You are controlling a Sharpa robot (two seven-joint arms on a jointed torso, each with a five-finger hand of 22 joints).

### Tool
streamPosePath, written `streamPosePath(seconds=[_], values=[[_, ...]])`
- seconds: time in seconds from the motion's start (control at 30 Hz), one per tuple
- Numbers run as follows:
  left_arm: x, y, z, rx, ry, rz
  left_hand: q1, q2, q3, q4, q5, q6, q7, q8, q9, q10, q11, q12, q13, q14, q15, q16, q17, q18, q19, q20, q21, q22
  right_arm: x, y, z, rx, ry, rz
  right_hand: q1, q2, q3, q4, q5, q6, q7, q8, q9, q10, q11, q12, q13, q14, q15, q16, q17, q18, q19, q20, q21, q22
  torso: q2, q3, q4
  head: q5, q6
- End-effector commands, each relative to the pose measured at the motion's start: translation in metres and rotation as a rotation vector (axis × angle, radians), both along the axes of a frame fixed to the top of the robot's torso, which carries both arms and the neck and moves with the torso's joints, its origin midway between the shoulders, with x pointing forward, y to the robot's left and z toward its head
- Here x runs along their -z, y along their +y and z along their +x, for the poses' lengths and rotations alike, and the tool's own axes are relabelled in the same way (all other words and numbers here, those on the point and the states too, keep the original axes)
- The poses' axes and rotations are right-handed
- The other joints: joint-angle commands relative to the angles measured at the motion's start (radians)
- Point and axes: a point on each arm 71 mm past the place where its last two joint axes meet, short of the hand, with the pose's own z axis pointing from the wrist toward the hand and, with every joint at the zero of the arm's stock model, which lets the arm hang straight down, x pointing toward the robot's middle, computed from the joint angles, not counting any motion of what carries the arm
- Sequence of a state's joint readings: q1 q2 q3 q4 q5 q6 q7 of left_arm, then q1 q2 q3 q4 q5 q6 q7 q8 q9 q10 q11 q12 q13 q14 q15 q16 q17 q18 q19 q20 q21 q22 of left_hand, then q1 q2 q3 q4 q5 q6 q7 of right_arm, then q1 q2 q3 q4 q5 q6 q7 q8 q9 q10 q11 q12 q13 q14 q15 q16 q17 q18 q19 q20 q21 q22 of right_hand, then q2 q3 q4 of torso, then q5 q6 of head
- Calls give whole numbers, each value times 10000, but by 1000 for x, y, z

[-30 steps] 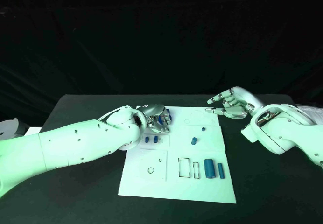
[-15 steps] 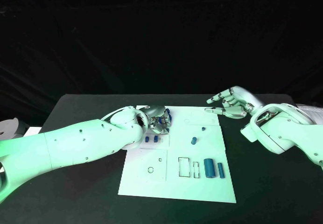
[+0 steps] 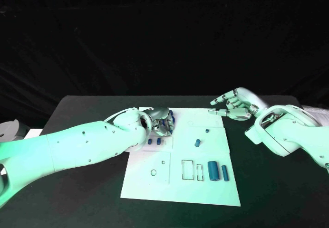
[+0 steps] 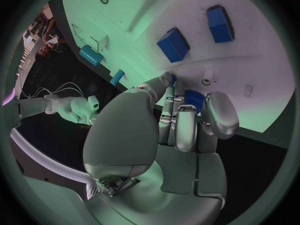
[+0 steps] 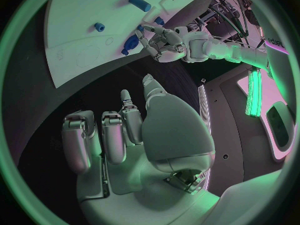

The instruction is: Assemble the parts on the task board

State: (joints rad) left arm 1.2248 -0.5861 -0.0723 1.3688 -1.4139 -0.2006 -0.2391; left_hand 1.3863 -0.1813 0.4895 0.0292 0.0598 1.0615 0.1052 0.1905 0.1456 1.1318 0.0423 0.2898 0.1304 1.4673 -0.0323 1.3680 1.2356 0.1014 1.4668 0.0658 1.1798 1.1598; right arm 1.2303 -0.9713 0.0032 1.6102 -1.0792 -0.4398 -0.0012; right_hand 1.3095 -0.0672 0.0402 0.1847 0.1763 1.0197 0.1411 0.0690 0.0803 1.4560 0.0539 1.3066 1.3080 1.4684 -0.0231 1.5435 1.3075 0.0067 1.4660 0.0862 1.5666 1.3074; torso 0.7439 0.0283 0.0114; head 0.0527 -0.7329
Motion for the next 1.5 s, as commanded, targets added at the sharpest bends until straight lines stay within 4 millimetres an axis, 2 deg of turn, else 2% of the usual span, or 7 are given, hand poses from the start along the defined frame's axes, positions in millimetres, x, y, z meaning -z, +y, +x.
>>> streamPosePath(seconds=[0.03,0.33,0.6,0.9,1.03,1.2,1.5], values=[[5,-3,-2,209,258,243,13,102,56,-3,-3,76,-13,-64,-13,69,1,-51,-18,485,-93,57,-8,-106,132,-71,67,18,0,2,-1,-176,10,-42,39,71,-79,3,76,49,-25,16,15,-83,-4,2,1167,886,40,-67,2045,-67,1048,10,42,2634,2,3,-1,-9,2],[8,-5,-3,258,400,340,-21,205,235,-88,1,265,-46,-128,-56,290,-42,-219,-107,478,-138,96,-33,-107,127,-105,69,45,0,3,-1,-198,9,-37,39,71,-79,3,76,49,-25,16,15,-83,-4,2,1167,886,40,-67,2045,-67,1048,10,42,2634,5,3,-3,-9,-12],[7,-2,-1,50,258,189,14,270,611,-334,1,497,79,-270,-128,603,46,-590,-239,461,-51,141,-85,-109,113,-60,39,48,0,3,-1,-208,10,-36,39,71,-79,3,76,49,-25,16,15,-83,-4,2,1167,886,40,-67,2045,-67,1048,10,42,2634,3,1,2,-18,-3],[-1,0,-5,5,-78,-412,-44,251,832,-503,0,612,170,-408,-190,783,105,-920,-319,450,1,182,-109,-108,108,-18,33,67,1,3,-1,-210,6,-37,39,71,-79,3,76,49,-25,16,15,-83,-4,2,1167,886,40,-67,2045,-67,1048,10,42,2634,-2,-4,-3,-40,78],[-8,2,-7,-112,-199,-907,-45,246,907,-569,3,641,192,-455,-211,831,122,-1018,-338,451,14,204,-101,-107,109,-6,30,71,1,2,-1,-208,20,-38,39,71,-79,3,76,49,-25,16,15,-83,-4,2,1167,886,40,-67,2045,-67,1048,10,42,2634,-1,-7,4,-43,77],[-17,9,-11,-325,-131,-1463,-63,225,952,-613,-1,658,212,-492,-227,867,134,-1087,-349,447,24,208,-121,-108,111,3,37,84,2,3,-1,-223,30,-28,46,79,-88,7,84,56,-27,20,17,-75,-5,19,1175,887,39,-66,2049,-67,1048,9,42,2634,-15,5,15,-54,72],[-26,34,-14,-844,32,-1823,-109,205,969,-633,-3,700,221,-514,-236,923,139,-1140,-353,445,31,218,-125,-113,118,12,61,115,3,2,0,-181,66,-35,46,79,-88,7,84,56,-27,20,17,-75,-5,19,1175,887,39,-66,2049,-67,1048,9,42,2634,-5,-5,24,-20,103]])
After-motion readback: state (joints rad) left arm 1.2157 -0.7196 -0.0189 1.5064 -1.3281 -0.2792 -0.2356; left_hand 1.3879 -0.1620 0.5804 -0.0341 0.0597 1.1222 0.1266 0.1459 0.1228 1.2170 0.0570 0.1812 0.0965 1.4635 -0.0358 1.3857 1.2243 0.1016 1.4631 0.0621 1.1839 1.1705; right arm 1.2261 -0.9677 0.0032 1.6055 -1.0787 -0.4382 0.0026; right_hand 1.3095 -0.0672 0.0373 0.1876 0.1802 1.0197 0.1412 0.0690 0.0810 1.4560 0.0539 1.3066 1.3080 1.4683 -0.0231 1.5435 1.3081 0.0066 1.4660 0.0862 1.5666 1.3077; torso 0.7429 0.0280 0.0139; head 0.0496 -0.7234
